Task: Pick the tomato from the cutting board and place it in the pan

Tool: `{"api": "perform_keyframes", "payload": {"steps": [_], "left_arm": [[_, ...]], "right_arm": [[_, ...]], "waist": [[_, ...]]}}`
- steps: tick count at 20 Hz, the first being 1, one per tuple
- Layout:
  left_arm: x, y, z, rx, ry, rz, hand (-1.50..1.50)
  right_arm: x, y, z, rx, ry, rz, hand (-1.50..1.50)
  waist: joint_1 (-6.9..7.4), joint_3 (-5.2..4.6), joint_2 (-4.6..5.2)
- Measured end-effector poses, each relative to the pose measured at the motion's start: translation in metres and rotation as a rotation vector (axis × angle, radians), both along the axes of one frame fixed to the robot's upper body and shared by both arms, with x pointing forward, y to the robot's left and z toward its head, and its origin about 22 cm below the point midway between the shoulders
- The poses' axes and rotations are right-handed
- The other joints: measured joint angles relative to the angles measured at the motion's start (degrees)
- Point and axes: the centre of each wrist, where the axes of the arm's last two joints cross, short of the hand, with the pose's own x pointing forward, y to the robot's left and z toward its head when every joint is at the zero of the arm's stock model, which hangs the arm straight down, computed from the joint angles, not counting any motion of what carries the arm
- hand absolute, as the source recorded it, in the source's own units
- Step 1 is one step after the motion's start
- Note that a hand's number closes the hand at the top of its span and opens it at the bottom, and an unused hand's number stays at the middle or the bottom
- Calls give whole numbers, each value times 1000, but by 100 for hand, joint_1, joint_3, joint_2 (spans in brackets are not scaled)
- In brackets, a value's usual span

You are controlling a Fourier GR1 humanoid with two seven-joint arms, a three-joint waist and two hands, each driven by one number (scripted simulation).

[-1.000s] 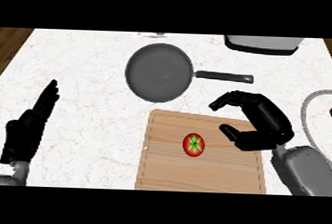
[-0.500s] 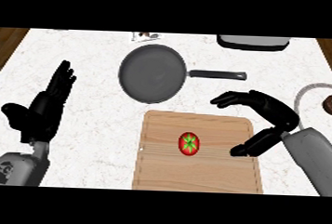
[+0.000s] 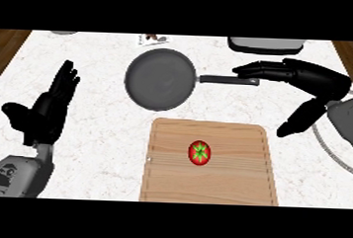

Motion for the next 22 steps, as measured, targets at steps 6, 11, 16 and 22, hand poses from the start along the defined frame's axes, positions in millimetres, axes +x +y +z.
{"api": "perform_keyframes", "payload": {"steps": [6,11,16,22], "left_arm": [[3,6,-1,-2,2,4,0],[6,9,0,-3,11,12,0],[0,9,0,-1,17,14,0],[4,8,5,0,10,16,0]], "right_arm": [[12,39,28,-70,-64,47,-150],[5,68,36,-83,-84,92,-150],[-7,89,37,-115,-26,161,-150],[-26,105,25,-164,-5,205,-150]], "waist": [[-53,-2,-23],[-106,-3,-38],[-123,-2,-48],[-139,-1,-46]]}}
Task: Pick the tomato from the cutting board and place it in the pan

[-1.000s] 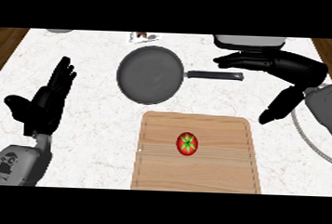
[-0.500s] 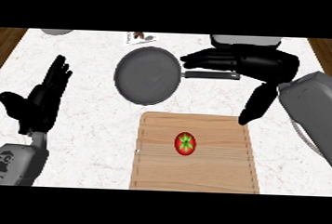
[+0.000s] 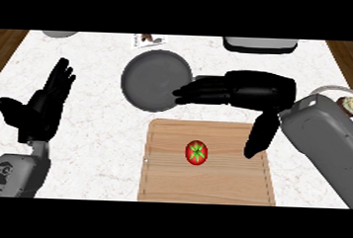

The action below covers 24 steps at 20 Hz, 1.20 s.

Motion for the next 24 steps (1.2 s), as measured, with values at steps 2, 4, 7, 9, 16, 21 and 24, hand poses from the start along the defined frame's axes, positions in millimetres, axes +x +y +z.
{"api": "perform_keyframes", "payload": {"steps": [2,4,7,9,16,21,24], "left_arm": [[-1,-2,0,-3,3,2,0],[-1,-2,-3,2,-1,1,0],[3,3,0,-4,2,-2,0],[2,-1,0,-4,4,-8,0],[5,-6,-6,5,-5,0,0],[3,-5,-7,6,-5,-5,0],[4,-1,-5,2,-6,-6,0]], "right_arm": [[-9,3,-6,-33,2,-5,-150],[-14,2,-10,-58,9,-14,-150],[-16,6,-18,-73,14,-39,-150],[-18,11,-22,-87,5,-60,-150],[-6,20,-38,-166,-11,-86,-150],[-4,26,-58,-225,-6,-67,-150],[-10,31,-70,-253,-16,-44,-150]], "waist": [[-7,0,-1],[-8,0,0],[-2,0,4],[6,1,4],[27,1,13],[33,2,15],[27,2,12]]}}
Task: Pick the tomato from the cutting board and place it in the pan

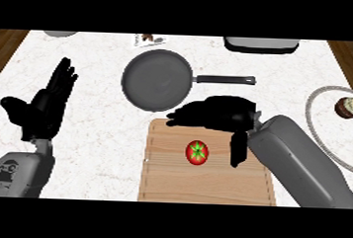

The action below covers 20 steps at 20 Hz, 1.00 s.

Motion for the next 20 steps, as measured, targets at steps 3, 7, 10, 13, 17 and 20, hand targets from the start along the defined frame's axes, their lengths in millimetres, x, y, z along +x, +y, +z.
{"api": "perform_keyframes", "payload": {"steps": [3,7,10,13,17,20], "left_arm": [[2,-2,-2,0,1,0,0],[-1,-2,5,-4,5,1,0],[0,-1,0,1,2,6,0],[-4,3,1,-1,0,7,0],[-3,4,0,0,3,7,0],[-5,-3,-3,-4,6,6,0]], "right_arm": [[3,2,-7,-23,-16,12,-150],[-7,13,-11,-44,-39,19,-150],[-9,19,-16,-97,-83,26,-150],[-7,18,-21,-148,-121,30,-150],[-9,28,-30,-199,-153,34,-150],[-16,35,-35,-226,-157,38,-150]], "waist": [[1,-1,2],[-6,0,-5],[-10,0,-3],[-1,-1,-3],[-2,0,-3],[-10,0,-5]]}}
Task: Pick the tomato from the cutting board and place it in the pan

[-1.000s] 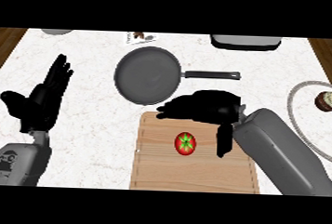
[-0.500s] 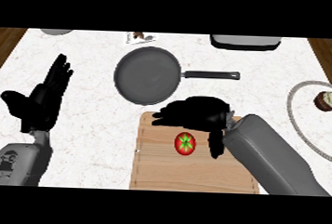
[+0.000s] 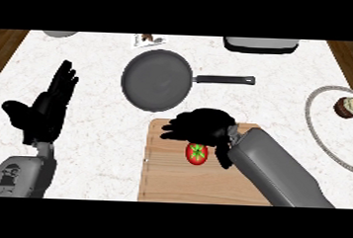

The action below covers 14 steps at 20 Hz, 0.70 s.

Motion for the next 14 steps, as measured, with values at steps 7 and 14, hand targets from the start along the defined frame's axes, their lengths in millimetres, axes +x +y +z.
{"api": "perform_keyframes", "payload": {"steps": [7,14], "left_arm": [[3,-3,-3,4,3,-6,0],[12,0,5,1,0,-7,0]], "right_arm": [[-1,4,-16,-30,-9,10,-150],[1,16,-41,-82,-26,18,-150]], "waist": [[-4,0,2],[9,0,6]]}}
